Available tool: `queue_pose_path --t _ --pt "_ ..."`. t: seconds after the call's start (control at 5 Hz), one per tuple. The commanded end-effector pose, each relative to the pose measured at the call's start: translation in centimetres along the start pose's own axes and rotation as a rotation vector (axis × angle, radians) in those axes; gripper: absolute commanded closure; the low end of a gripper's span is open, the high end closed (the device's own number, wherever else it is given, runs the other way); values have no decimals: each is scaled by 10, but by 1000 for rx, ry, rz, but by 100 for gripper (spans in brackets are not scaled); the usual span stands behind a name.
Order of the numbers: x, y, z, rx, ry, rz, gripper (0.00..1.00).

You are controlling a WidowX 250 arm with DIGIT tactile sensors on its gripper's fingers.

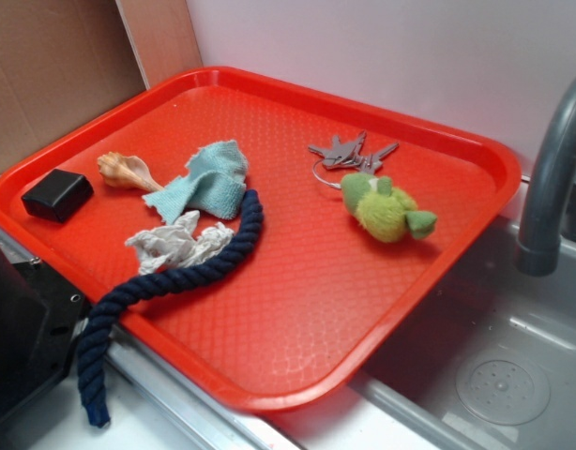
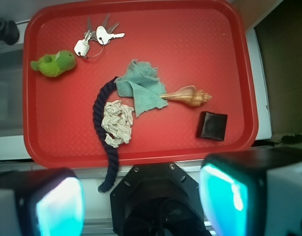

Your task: Grab the green animal.

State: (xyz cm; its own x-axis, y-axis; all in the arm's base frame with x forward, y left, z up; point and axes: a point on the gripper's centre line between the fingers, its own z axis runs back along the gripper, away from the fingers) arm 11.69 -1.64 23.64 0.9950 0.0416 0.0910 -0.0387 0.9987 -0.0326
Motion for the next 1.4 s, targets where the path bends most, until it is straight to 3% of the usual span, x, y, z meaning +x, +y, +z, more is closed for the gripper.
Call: queue_pose_path --t 0.0,0.2,0.4,0.8,1.0,1.2 --pt "0 0 0 0 0 0 0" --pt "46 -31 -36 82 0 -259 0" --pt "83 -59 -63 124 -5 -514 0" --pt "123 -86 -102 83 -68 -1010 0" --pt "128 -88 -103 29 -111 -1194 0" --pt "128 -88 -103 29 -111 -1194 0"
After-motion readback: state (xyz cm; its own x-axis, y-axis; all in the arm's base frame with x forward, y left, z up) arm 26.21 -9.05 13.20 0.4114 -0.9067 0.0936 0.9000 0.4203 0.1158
